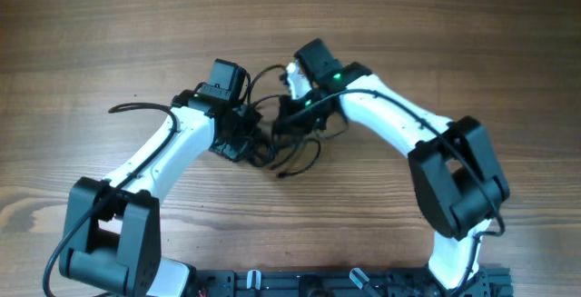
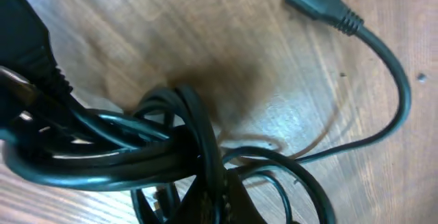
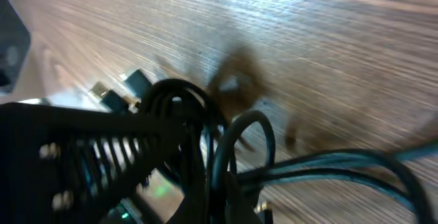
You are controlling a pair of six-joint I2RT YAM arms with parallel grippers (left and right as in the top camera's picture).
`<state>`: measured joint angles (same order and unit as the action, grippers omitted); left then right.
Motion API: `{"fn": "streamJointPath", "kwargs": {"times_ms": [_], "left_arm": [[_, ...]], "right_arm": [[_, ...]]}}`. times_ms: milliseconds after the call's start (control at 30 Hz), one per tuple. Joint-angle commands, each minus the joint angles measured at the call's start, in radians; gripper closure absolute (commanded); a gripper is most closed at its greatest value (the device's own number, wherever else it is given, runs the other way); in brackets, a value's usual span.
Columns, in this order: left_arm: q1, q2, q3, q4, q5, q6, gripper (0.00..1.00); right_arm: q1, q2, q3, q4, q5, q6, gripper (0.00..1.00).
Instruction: Untangle cables
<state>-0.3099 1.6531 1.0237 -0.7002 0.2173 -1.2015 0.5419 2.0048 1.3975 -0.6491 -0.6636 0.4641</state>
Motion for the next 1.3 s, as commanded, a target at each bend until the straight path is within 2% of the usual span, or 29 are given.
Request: {"fn": "streamJointPath", "kwargs": {"times_ms": [0,100,200,300,367,467,533,600,667,733,767,867,1067,1133,1267], "left_arm": [[0.029,-0.006,-0.018,0.034,0.004,0.166,0.96],[0.047,-0.074,-0.018,0.142,0.11,0.317,0.96],[0.064,-0.16,-0.018,0.196,0.181,0.327,0.96],[0.104,-0.229,-0.018,0.188,0.27,0.337,0.96],[0.143,-0.263,-0.018,0.179,0.361,0.394,0.96],[0.217,-0.286,-0.018,0.109,0.403,0.408,0.96],[0.263,-0.286,-0.018,0.068,0.402,0.362,0.96],[0.309,-0.286,-0.018,0.025,0.403,0.269,0.96],[0.346,-0.286,-0.018,-0.01,0.404,0.188,0.96],[0.36,-0.286,-0.018,-0.02,0.42,0.156,0.96],[0.362,-0.286,-0.018,-0.023,0.433,0.134,0.96],[0.362,-0.286,-0.018,-0.024,0.502,0.065,0.96],[0.362,-0.286,-0.018,-0.067,0.594,-0.096,0.95],[0.362,-0.286,-0.018,-0.076,0.622,-0.102,0.93],[0.362,-0.286,-0.018,-0.076,0.696,-0.144,0.95]], "right_arm": [[-0.09,0.012,0.017,-0.018,-0.082,-0.057,0.96],[-0.13,0.012,0.017,-0.043,-0.082,-0.103,0.96],[-0.137,0.012,0.017,-0.055,-0.083,-0.132,0.96],[-0.138,0.011,0.018,-0.048,-0.081,-0.137,0.95],[-0.145,0.011,0.032,-0.06,-0.081,-0.136,0.96],[-0.143,-0.021,0.125,-0.161,-0.097,-0.223,0.95],[-0.14,-0.069,0.171,-0.197,-0.097,-0.255,0.89],[-0.14,-0.133,0.196,-0.204,-0.093,-0.255,0.76],[-0.137,-0.207,0.2,-0.197,-0.093,-0.259,0.57],[-0.123,-0.253,0.2,-0.2,-0.093,-0.304,0.46],[-0.11,-0.271,0.2,-0.204,-0.093,-0.329,0.44],[-0.051,-0.278,0.199,-0.2,-0.084,-0.363,0.43],[0.059,-0.275,0.198,-0.198,0.082,-0.363,0.43],[0.082,-0.274,0.198,-0.199,0.095,-0.387,0.43],[0.117,-0.273,0.197,-0.209,0.176,-0.419,0.45]]}}
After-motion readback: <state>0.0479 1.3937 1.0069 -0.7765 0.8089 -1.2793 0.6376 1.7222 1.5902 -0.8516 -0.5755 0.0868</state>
